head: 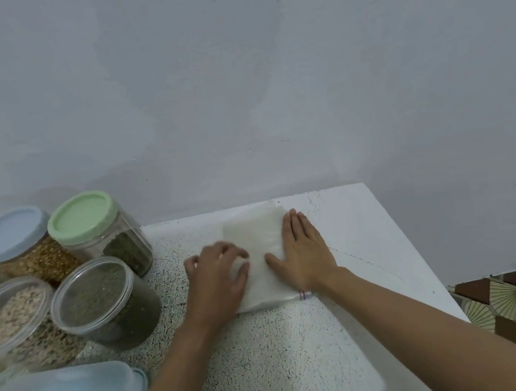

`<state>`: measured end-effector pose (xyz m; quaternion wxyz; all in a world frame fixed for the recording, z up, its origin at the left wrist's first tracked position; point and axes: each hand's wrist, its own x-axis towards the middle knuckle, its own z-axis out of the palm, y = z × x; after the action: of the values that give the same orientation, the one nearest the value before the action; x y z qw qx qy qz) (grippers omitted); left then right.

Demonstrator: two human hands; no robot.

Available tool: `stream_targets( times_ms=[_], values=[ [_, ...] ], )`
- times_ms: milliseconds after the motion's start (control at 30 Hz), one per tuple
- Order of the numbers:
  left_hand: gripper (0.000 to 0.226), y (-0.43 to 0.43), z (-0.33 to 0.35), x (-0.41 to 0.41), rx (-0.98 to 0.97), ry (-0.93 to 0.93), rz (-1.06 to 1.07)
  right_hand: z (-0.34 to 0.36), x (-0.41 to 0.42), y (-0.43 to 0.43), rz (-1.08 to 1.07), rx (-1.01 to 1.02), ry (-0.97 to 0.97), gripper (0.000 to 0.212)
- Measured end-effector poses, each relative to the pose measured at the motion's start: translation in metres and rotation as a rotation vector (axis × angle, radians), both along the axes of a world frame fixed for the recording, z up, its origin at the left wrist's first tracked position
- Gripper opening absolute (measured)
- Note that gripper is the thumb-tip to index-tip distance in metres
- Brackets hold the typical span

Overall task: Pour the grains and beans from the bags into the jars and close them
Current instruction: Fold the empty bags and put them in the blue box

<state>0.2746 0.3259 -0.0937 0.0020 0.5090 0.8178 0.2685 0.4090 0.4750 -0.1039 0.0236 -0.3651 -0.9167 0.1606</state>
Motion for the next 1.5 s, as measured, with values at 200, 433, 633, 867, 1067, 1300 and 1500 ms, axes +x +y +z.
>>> stream_targets(
  times_ms=[200, 433, 633, 867, 1067, 1300, 1500],
  values=[
    [0.044, -0.031, -0.008, 0.016, -0.096, -0.189, -0.018, 0.009, 0.003, 0.005, -0.031, -0.108, 0.127, 0.1],
    [0.041, -0.034, 0.002, 0.016, -0.105, -0.141, -0.067, 0.018, 0.047, -0.014, 0.253, 0.458, 0.636, 0.023],
    [0.042, -0.035, -0.001, 0.003, -0.134, -0.202, -0.116, 0.011, 0.085, -0.004, 0.618, 0.206, 0.126, 0.073],
    [0.045, -0.04, -0.002, -0.002, -0.059, -0.41, -0.156, 0.005, 0.084, -0.002, 0.434, -0.006, 0.321, 0.064],
    [0.052, -0.047, 0.0, 0.002, -0.065, -0.476, -0.128, 0.02, 0.067, -0.012, 0.146, -0.246, 0.569, 0.022],
    [0.041, -0.041, -0.004, 0.003, 0.09, -0.555, -0.093, 0.046, 0.066, -0.018, -0.028, -0.57, 0.813, 0.019],
    [0.021, -0.039, -0.006, 0.01, 0.146, -0.498, -0.028, 0.044, 0.075, -0.019, 0.017, -0.643, 0.722, 0.029]
  ],
)
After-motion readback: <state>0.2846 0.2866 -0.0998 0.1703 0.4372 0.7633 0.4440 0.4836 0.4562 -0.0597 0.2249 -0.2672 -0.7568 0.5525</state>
